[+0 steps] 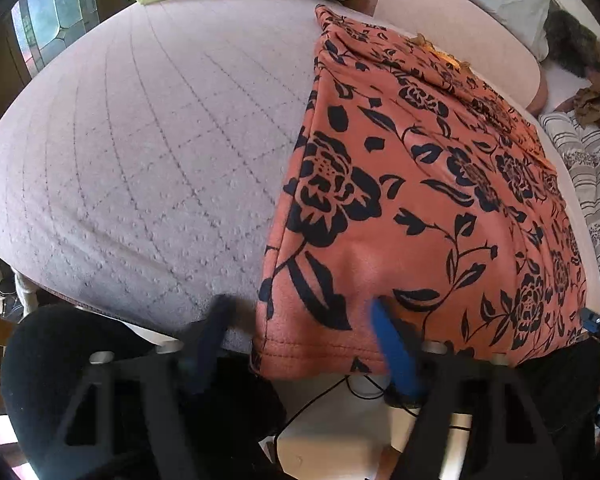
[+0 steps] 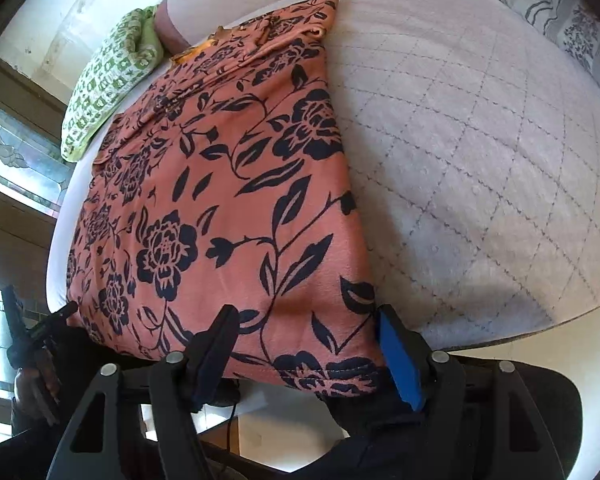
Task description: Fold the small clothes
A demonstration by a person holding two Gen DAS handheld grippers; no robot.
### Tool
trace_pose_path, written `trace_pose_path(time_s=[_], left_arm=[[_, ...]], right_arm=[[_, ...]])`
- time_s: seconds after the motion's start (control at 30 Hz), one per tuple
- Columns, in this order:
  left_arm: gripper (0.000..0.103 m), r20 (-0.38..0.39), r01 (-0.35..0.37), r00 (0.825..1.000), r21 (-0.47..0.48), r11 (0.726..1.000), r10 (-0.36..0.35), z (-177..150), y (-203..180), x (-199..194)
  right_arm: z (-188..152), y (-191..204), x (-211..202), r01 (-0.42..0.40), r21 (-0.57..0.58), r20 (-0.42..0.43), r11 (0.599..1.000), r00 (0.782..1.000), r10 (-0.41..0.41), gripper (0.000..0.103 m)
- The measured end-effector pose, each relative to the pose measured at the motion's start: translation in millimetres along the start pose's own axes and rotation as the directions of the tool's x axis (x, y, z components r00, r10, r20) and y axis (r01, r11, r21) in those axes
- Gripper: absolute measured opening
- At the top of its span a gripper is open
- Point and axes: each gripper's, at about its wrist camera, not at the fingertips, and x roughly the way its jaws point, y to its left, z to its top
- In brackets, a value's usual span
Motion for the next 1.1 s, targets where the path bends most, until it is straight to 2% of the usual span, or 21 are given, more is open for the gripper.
trace_pose_path(time_s=[0.07,0.13,0.2,0.27,0.3,0.33,0.37,0.4,0.47,0.5,0.53,0.57,0.6,0.63,0.77,0.83,0.87,0.97,1.03,1.07,1.1], left_arm=[[0.007,0.0,0.022,1.0,0.015,1.0,-0.022,1,0,-6],[0.007,0.023,0.041,0.999,0.015,0.999,-0.041,2,0,-13],[0.007,0.052,0.036,0.998,0.041,0.999,-0.038,2,-5,-21],[0.012,0.044,0.023,0.999,0.049,0.999,-0.025,2,-6,-17],[0.026,0.037,0.005,0.999,0.045,0.999,-0.006,3,-6,-12],[0.037,0.018,-0.009,1.0,0.037,0.999,0.008,3,-6,-7],[0.056,0.008,-0.012,1.0,0.03,0.999,0.011,3,-6,-4],[0.065,0.008,-0.004,1.0,0.018,1.0,0.004,3,-7,-3],[0.064,0.015,0.018,1.0,0.027,0.999,-0.018,4,-12,-4],[0.044,0.017,0.021,1.0,0.033,0.999,-0.022,4,-13,-4],[0.02,0.013,0.026,1.0,0.044,0.999,-0.027,3,-15,-5],[0.006,-0.008,0.019,1.0,0.076,0.997,-0.019,3,-18,-4],[0.006,-0.002,0.026,1.0,0.082,0.996,-0.026,2,-20,-3],[0.006,0.002,0.039,0.999,0.078,0.996,-0.039,3,-20,-6],[0.006,0.055,0.096,0.994,0.033,0.995,-0.098,5,-14,-28],[0.007,0.039,0.091,0.995,0.033,0.995,-0.092,6,-13,-23],[0.01,0.03,0.062,0.998,0.042,0.997,-0.064,6,-13,-16],[0.023,0.009,0.019,1.0,0.06,0.998,-0.02,5,-17,-5],[0.045,0.028,0.036,0.999,0.07,0.997,-0.038,3,-19,-7],[0.06,0.037,0.04,0.998,0.079,0.996,-0.043,2,-20,-8],[0.063,0.031,0.031,0.999,0.096,0.995,-0.034,2,-24,-6]], right_arm=[[0,-1,1,0.039,0.006,-0.02,0.999,0.999,-0.039,0.038],[0,-5,-5,0.032,0.02,-0.026,0.999,0.999,-0.031,0.018],[-1,-4,-17,0.034,0.023,0.001,0.999,0.999,-0.034,0.018],[-1,-5,-22,0.077,0.013,0.047,0.997,0.996,-0.077,0.021],[0,-8,-19,0.075,0.016,0.034,0.997,0.997,-0.076,0.024],[0,-10,-14,0.064,0.028,0.01,0.998,0.998,-0.065,0.036],[-1,-12,-10,0.06,0.044,-0.008,0.997,0.998,-0.059,0.059],[-3,-11,-6,0.068,0.051,-0.016,0.996,0.998,-0.067,0.069],[-5,-7,0,0.1,0.021,-0.025,0.995,0.995,-0.099,0.072],[-6,-5,0,0.095,0.022,-0.019,0.995,0.995,-0.095,0.07],[-6,-4,0,0.074,0.026,-0.022,0.997,0.997,-0.074,0.051],[-6,-5,0,0.056,0.036,-0.04,0.998,0.998,-0.055,0.018],[-7,-6,-1,0.028,0.055,-0.045,0.998,0.999,-0.026,0.016],[-8,-8,-3,-0.008,0.072,-0.054,0.997,0.998,0.012,0.007],[-5,-11,-26,-0.113,0.126,0.002,0.986,0.994,0.114,0.007],[-2,-11,-32,-0.116,0.126,0.032,0.985,0.993,0.113,0.009],[0,-12,-29,-0.083,0.115,0.037,0.99,0.996,0.079,0.011],[0,-13,-9,0.009,0.093,-0.046,0.996,0.999,-0.005,0.018],[-2,-7,-8,0.034,0.063,-0.033,0.997,0.999,-0.032,0.024],[-2,-7,-6,0.033,0.072,-0.037,0.997,0.999,-0.03,0.034],[-2,-9,-2,0.033,0.093,-0.053,0.995,0.998,-0.028,0.042]])
